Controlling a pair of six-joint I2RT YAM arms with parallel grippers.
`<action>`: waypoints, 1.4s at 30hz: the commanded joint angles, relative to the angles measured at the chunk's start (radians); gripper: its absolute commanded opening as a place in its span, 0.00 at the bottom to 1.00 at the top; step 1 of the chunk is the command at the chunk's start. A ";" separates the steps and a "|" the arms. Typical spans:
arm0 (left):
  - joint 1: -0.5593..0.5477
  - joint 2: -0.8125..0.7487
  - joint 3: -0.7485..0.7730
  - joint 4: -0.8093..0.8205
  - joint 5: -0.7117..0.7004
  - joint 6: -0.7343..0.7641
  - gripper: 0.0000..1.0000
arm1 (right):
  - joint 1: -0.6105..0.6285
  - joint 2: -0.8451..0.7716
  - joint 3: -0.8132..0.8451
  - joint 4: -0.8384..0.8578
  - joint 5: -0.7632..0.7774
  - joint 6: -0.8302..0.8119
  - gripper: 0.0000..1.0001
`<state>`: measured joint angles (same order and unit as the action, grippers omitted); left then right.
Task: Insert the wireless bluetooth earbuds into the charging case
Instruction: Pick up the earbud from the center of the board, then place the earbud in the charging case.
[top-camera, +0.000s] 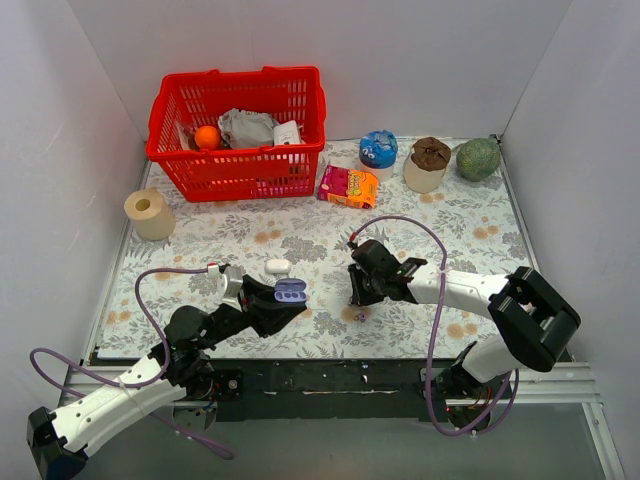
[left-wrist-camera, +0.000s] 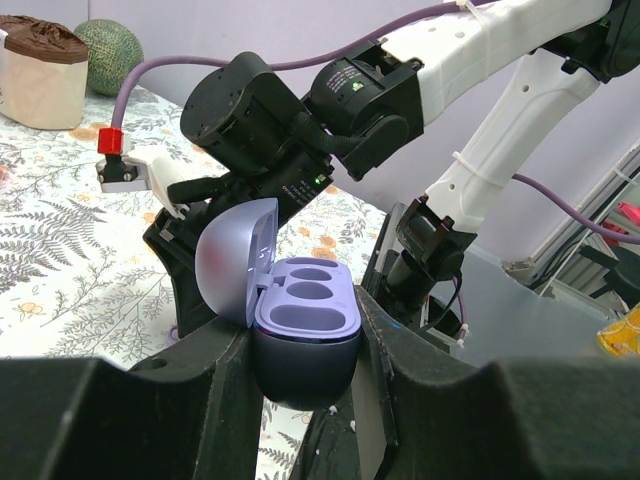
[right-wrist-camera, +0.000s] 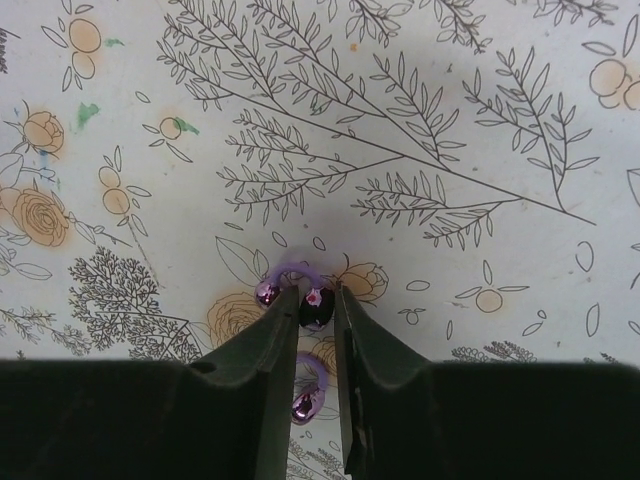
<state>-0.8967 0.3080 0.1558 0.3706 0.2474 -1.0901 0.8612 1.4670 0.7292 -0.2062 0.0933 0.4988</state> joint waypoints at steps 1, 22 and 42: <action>0.001 0.005 0.017 0.014 0.003 -0.002 0.00 | -0.002 0.000 -0.013 0.019 -0.015 0.007 0.26; 0.001 0.081 0.042 0.140 -0.039 0.064 0.00 | 0.067 -0.387 0.197 -0.064 0.239 -0.066 0.01; 0.001 0.637 0.304 0.593 -0.120 0.346 0.00 | 0.369 -0.450 0.536 -0.207 0.571 -0.195 0.01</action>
<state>-0.8967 0.9054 0.4110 0.8639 0.1616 -0.8131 1.2018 1.0595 1.2564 -0.4389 0.5907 0.3202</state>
